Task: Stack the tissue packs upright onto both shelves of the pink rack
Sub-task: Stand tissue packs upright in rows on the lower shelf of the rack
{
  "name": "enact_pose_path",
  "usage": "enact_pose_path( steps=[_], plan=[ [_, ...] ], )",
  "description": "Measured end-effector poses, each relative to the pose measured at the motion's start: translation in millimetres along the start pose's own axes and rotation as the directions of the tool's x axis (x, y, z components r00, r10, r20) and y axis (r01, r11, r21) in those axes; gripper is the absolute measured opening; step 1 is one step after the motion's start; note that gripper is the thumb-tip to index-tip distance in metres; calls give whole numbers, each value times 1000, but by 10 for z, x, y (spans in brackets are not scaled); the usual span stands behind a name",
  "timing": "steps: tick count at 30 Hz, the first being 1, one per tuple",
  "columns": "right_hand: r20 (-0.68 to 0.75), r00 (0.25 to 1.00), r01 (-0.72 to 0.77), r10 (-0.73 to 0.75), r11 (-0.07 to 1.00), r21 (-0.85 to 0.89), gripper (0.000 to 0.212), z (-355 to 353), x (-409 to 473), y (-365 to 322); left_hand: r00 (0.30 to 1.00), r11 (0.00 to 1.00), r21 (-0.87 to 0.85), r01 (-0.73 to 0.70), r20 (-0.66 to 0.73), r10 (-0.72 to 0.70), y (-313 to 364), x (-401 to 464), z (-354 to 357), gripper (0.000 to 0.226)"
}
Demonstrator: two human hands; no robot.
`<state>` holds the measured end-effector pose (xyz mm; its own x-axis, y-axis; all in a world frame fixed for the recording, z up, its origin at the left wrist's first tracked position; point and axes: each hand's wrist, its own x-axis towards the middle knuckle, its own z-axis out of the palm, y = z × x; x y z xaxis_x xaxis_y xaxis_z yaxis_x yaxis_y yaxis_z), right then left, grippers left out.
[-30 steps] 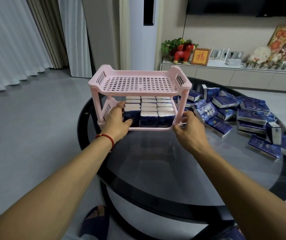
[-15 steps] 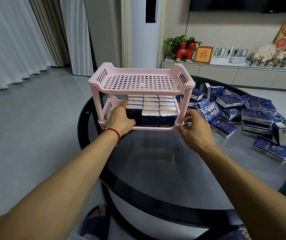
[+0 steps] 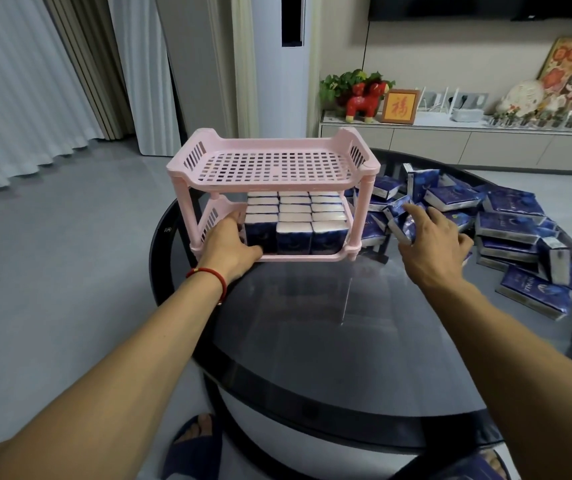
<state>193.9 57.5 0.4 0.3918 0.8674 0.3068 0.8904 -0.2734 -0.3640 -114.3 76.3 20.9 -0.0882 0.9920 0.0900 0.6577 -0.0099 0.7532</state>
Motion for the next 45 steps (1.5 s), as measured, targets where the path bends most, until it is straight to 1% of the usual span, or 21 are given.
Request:
enact_pose_path(
  steps=[4,6,8,10,11,12,14,16,17,19,21,22,24,26,29,32,34,36,40,42,45],
  plan=[
    [-98,995,-9,16,998,69,60,-155,-60,-15,1000,999,44,-19,-20,20,66,-146,-56,60],
    [-105,993,-46,61,989,143,61,-282,-128,-63,993,989,126,-72,-88,83,64,-289,-71,54],
    [-81,990,-88,111,964,250,65,-411,-254,-141,968,972,167,-164,-164,191,65,-553,-30,54],
    [-43,995,-63,86,922,383,65,-554,-465,-271,920,947,115,-299,-230,318,116,-851,4,45],
    [-21,999,-20,34,890,456,62,-608,-591,-351,903,935,52,-352,-243,354,165,-966,5,37],
    [4,999,34,-42,862,506,60,-647,-732,-442,918,935,-52,-351,-216,333,211,-1038,-3,31],
    [67,976,144,-208,841,522,63,-655,-1002,-644,976,918,-331,-216,-40,215,315,-1089,-33,31],
    [102,938,230,-332,815,532,74,-564,-1170,-822,987,846,-532,-33,117,112,371,-1095,-16,33],
    [92,923,269,-374,797,540,76,-508,-1220,-897,987,810,-586,22,143,76,384,-1109,-1,29],
    [82,896,323,-437,767,555,75,-429,-1257,-1009,995,781,-621,62,102,1,375,-1100,0,28],
    [84,882,338,-464,746,573,75,-392,-1225,-1060,999,798,-601,43,18,-41,306,-1006,-74,30],
    [82,885,335,-459,747,574,71,-389,-1199,-1070,999,832,-554,9,-38,-35,261,-943,-136,30],
    [79,908,308,-412,782,542,56,-375,-1119,-1046,984,928,-362,-94,-177,30,180,-841,-275,31],
    [65,939,258,-337,819,513,46,-377,-1029,-1010,944,973,-115,-202,-287,162,152,-813,-373,32],
    [66,972,156,-225,832,533,43,-374,-918,-933,872,935,74,-347,-340,351,145,-724,-379,39],
    [69,985,98,-156,848,521,48,-341,-864,-866,834,896,161,-415,-325,445,84,-555,-267,46],
    [32,991,97,-132,854,511,52,-305,-842,-838,824,884,196,-425,-321,467,57,-464,-183,47],
    [13,994,87,-109,859,504,56,-278,-813,-813,831,883,174,-437,-298,470,34,-400,-116,46],
    [131,986,13,-105,828,560,78,-274,-736,-776,822,871,167,-461,-288,491,-12,-351,-7,42],
    [165,977,22,-134,834,551,74,-267,-708,-771,824,887,147,-437,-330,461,-31,-346,28,34],
    [179,975,3,-128,821,571,68,-261,-679,-765,857,922,-1,-388,-368,361,-71,-326,87,29]
  ],
)
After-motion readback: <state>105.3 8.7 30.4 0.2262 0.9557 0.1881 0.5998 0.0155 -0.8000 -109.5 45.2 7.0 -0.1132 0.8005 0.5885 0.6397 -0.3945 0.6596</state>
